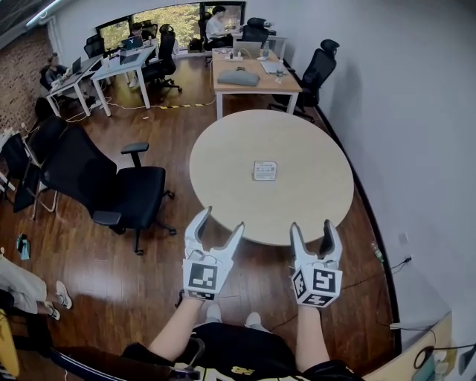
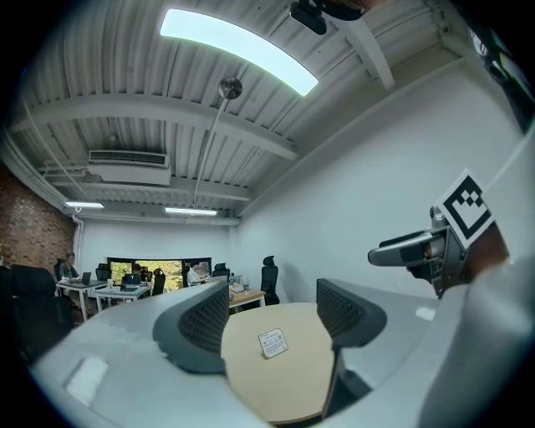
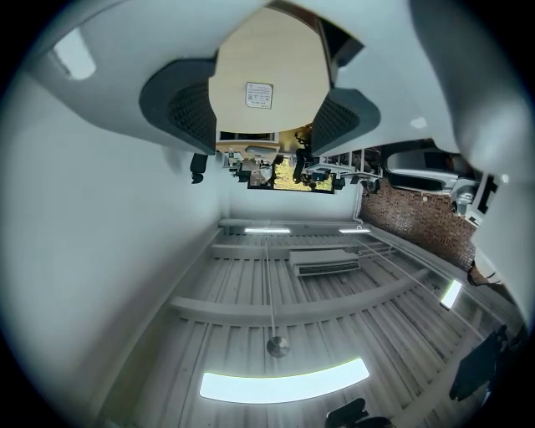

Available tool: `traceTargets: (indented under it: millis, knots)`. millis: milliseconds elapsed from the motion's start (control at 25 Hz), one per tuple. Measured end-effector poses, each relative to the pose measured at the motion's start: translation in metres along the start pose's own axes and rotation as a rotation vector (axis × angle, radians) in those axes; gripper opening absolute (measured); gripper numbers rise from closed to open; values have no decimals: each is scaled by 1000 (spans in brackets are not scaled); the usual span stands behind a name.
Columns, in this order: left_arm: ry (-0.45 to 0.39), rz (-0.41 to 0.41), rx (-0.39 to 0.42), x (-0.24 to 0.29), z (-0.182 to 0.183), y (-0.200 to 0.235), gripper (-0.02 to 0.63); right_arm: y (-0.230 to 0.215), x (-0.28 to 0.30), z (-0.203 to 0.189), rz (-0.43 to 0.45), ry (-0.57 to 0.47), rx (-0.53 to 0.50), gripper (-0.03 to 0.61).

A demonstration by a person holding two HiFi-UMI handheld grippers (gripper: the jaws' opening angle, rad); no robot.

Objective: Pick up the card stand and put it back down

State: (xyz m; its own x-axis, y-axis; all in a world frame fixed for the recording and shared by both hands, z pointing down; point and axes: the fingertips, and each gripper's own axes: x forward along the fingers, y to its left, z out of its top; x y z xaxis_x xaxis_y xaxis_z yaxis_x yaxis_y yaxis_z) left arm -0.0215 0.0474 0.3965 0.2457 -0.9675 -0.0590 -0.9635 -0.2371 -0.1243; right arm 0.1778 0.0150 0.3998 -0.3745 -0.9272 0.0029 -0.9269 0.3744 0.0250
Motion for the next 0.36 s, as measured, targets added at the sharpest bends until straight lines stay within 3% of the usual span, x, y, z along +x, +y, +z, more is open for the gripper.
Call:
traceTargets:
  millis: [360]
  knots:
    - [-2, 15, 8, -10, 10, -1, 321, 5, -7, 6, 26, -20, -1, 350]
